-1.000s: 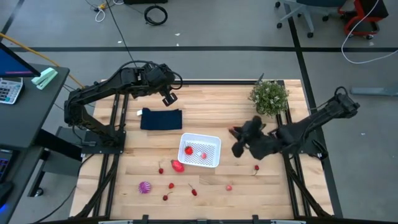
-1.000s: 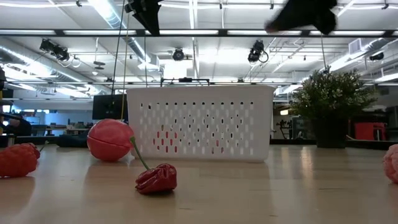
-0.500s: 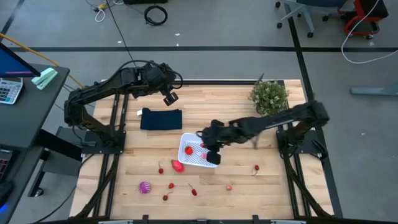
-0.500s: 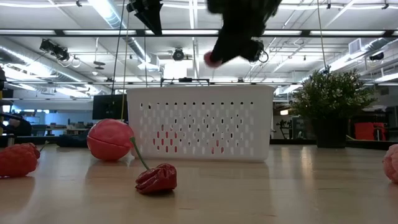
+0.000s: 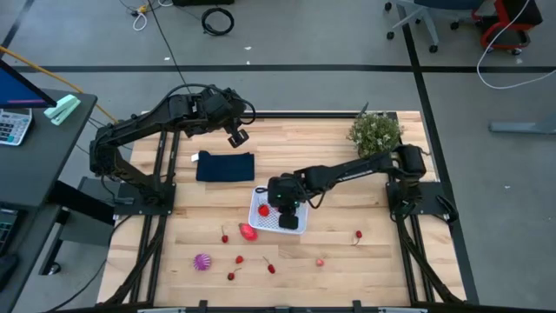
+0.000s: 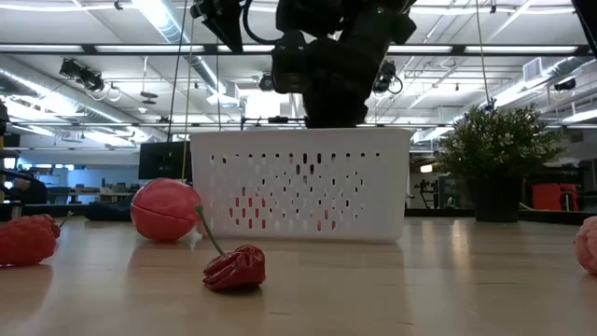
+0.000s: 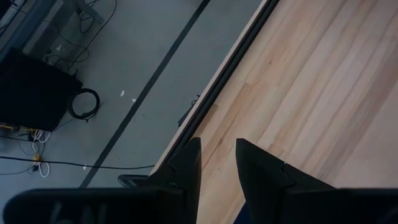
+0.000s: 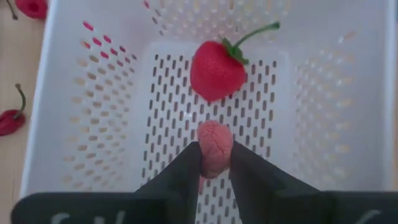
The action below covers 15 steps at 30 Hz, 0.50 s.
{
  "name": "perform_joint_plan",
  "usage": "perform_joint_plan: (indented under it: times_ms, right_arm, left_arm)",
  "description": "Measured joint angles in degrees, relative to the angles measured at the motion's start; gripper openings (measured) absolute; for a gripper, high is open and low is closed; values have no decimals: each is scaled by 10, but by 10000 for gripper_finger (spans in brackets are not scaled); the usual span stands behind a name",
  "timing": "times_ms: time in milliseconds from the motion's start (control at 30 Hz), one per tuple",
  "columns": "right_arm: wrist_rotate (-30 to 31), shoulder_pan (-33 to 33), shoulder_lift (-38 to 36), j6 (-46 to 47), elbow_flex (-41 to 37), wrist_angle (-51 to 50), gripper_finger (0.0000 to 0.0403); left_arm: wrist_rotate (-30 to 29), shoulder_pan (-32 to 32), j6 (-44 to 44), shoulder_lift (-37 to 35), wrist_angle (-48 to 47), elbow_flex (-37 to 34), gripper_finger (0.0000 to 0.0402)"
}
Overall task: Pick and placing Produce into tupperware
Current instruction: Put the peach into the white bin, then put the cherry into the white bin
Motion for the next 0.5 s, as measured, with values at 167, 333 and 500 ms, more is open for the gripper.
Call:
perform_joint_plan:
  times_ms: [167, 333, 500]
  right_arm:
    - [17, -5, -4, -6, 1, -9, 123]
    - [32, -6, -3, -6, 1, -34, 152]
    - [32, -2, -22, 20, 0, -116, 168]
  left_arm:
    - [0, 0, 0, 0, 0, 0, 107]
    - [0, 0, -1, 0, 0, 0, 107]
    - [0, 0, -3, 0, -1, 0, 107]
